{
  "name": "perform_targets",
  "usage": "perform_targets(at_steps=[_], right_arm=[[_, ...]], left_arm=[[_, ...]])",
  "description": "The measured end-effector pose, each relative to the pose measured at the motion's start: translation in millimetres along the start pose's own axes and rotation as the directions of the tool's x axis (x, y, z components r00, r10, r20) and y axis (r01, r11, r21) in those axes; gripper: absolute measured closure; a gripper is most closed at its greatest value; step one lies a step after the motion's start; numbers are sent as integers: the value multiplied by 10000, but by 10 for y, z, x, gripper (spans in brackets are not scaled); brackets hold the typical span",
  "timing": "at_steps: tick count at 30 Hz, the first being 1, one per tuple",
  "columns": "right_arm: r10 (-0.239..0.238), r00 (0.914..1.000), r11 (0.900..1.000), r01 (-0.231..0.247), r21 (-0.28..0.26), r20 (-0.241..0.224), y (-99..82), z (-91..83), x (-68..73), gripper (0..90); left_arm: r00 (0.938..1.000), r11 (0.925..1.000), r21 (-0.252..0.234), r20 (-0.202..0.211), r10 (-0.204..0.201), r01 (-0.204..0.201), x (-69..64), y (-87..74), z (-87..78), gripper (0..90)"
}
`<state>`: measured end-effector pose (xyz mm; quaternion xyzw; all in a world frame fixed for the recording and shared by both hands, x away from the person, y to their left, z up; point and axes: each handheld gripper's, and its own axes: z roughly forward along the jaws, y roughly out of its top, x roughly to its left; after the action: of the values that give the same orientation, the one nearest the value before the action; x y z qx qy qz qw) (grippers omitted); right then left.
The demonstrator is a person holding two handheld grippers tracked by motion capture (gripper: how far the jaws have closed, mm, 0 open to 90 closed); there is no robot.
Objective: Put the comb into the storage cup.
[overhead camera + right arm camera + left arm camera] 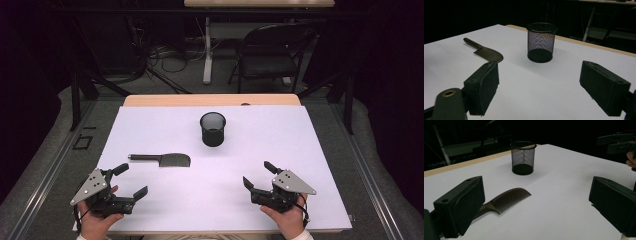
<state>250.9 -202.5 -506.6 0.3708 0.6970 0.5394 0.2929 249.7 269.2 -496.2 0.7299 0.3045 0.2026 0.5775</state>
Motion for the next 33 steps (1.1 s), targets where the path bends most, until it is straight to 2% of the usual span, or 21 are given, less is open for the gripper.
perform_targets(at_steps=[7, 11, 21, 24, 28, 31, 33], right_arm=[[-71, 10000, 10000, 71, 15, 15, -39, 3, -15, 162], [-116, 9999, 9998, 114, 186, 104, -63, 26, -48, 164], [-226, 9997, 9992, 224, 325, 65, -80, 51, -36, 176], [-230, 9997, 9992, 226, 338, 103, -83, 54, -25, 182], [-287, 9996, 9990, 285, 332, 83, -80, 49, -20, 187], [-252, 9997, 9990, 251, 380, 28, -87, 66, -24, 195], [-277, 9996, 9988, 276, 399, 11, -87, 67, -28, 197]], left_arm=[[9999, 10000, 81, -140, 25, -24, 13, -10, 5, 5], [9997, 9995, 300, -236, -61, 68, 42, -13, 6, 5], [9983, 9980, 287, -179, -563, 568, 107, 15, -31, 7], [9970, 9973, 280, -384, -666, 677, 139, 25, -40, 32], [9958, 9975, 411, -729, -546, 577, 177, 52, -39, 68], [9925, 9974, 513, -1142, -438, 499, 214, 102, -21, 149], [9917, 9972, 547, -1213, -436, 506, 229, 116, -13, 155]])
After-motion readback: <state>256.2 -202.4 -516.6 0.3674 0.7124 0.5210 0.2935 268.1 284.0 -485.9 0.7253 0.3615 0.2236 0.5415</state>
